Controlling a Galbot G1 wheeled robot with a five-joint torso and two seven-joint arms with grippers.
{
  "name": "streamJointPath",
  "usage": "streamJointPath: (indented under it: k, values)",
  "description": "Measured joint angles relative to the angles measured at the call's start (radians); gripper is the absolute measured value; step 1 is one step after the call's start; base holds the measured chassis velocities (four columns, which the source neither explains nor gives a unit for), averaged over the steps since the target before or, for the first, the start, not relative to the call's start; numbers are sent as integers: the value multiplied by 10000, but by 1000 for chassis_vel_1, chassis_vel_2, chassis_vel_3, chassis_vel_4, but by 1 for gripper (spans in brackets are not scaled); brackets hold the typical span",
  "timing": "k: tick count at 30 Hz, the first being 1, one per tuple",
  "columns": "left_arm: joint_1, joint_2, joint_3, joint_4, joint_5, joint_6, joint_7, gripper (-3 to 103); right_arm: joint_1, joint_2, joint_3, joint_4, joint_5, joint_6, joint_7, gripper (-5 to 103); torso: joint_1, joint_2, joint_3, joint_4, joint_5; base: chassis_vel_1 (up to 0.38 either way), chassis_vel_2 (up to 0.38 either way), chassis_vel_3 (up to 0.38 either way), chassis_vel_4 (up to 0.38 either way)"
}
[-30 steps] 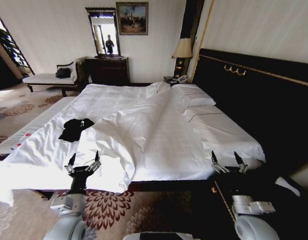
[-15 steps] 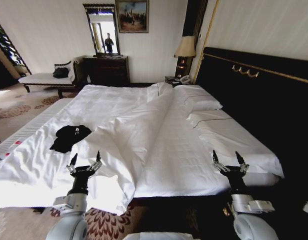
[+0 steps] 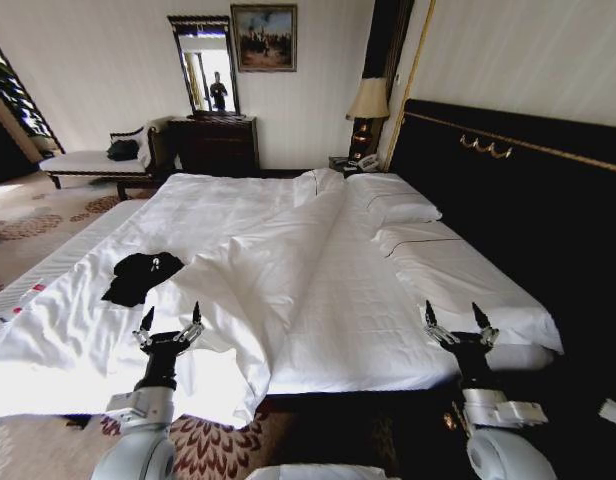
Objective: Fold the clothes on the bed.
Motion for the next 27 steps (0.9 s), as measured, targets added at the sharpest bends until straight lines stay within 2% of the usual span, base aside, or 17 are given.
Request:
streamJointPath:
  k: [16,27]
  values:
    - [46,18,-22,-51,15,-30,9,100,16,54,-36,4,1,12,-23,100,-1,-1,-2,0,1,11,12,-9,-19]
    - [-17,32,10,9,10,-53,10,100,15,77,-27,-6,-23,18,-8,100,-1,-1,-1,1,-2,189,167,-166,-185]
